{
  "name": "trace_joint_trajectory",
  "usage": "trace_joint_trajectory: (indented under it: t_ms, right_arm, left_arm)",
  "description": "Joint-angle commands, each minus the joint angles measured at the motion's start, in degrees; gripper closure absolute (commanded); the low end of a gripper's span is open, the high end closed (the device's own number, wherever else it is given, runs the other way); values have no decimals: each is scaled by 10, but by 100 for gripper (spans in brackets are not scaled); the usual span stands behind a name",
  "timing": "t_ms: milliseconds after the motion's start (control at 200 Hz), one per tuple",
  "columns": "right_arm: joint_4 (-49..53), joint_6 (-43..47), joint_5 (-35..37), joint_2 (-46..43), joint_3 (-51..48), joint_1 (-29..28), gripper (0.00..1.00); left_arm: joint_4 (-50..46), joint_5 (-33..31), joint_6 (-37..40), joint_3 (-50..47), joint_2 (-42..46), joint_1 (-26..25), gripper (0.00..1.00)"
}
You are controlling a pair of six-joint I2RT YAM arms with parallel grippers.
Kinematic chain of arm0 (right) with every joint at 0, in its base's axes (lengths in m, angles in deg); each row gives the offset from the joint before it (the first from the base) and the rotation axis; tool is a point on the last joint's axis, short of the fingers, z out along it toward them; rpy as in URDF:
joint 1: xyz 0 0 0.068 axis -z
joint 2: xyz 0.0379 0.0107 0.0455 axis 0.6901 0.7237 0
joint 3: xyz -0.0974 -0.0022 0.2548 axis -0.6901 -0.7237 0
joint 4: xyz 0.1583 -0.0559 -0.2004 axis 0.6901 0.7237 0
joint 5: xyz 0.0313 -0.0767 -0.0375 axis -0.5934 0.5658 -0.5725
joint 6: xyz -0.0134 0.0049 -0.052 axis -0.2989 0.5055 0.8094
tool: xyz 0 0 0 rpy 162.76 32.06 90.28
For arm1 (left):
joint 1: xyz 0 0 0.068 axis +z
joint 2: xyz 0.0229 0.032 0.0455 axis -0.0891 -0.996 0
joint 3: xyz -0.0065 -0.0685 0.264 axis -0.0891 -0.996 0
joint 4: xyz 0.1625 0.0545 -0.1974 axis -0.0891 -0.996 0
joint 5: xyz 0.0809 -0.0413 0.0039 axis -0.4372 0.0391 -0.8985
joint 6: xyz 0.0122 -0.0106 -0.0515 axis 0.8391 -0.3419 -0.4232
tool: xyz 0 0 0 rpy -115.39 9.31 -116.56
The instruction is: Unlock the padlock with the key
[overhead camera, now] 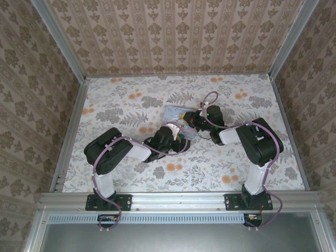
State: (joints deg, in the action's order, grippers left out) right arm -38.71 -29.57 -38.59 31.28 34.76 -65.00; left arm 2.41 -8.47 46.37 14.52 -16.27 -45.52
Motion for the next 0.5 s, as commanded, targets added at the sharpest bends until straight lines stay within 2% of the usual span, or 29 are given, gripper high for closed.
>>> trace_joint_trajectory:
  t_ms: [0,175,495]
  right_arm:
    - [-10,-4,-8,6,-12,0,100]
    - [-11,-3,-8,5,-17,0,100]
    - [-16,-4,-7,12,-19,0,100]
  left_arm:
    - [71,56,-51,-15,-20,7,28]
    - [118,79,-86,-31,-23,23,28]
    - [154,96,-119,-38,-19,23,28]
